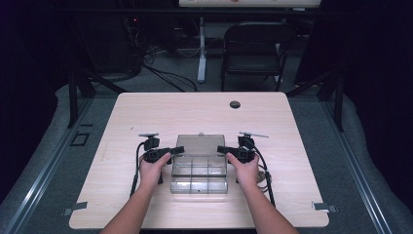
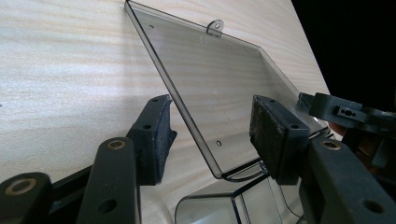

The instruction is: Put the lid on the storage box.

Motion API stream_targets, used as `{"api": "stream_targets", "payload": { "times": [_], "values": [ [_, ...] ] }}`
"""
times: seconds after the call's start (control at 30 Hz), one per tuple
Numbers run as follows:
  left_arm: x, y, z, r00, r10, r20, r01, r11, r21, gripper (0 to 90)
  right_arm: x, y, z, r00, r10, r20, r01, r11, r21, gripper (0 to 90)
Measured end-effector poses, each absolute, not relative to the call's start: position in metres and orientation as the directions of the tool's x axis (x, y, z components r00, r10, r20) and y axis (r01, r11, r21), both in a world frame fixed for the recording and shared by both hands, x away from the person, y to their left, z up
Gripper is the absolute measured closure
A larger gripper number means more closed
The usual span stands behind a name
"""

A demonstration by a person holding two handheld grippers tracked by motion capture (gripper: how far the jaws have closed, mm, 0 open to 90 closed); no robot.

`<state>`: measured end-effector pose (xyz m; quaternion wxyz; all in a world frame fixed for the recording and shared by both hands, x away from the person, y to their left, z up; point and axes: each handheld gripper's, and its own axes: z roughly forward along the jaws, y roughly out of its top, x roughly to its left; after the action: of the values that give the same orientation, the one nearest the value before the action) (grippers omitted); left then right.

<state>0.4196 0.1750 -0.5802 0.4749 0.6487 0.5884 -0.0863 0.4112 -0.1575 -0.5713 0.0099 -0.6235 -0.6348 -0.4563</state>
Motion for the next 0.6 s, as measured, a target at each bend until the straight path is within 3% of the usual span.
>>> {"api": "stream_targets", "payload": {
  "times": [0.6],
  "values": [
    [0.397,0.191,-0.561,0.338,0.703,-0.625,0.807,0.124,0.577,46.0,0.393,-0.168,-0.554,-0.299,0.812,0.501,0.755,-0.12,0.645,54.2]
  ]
}}
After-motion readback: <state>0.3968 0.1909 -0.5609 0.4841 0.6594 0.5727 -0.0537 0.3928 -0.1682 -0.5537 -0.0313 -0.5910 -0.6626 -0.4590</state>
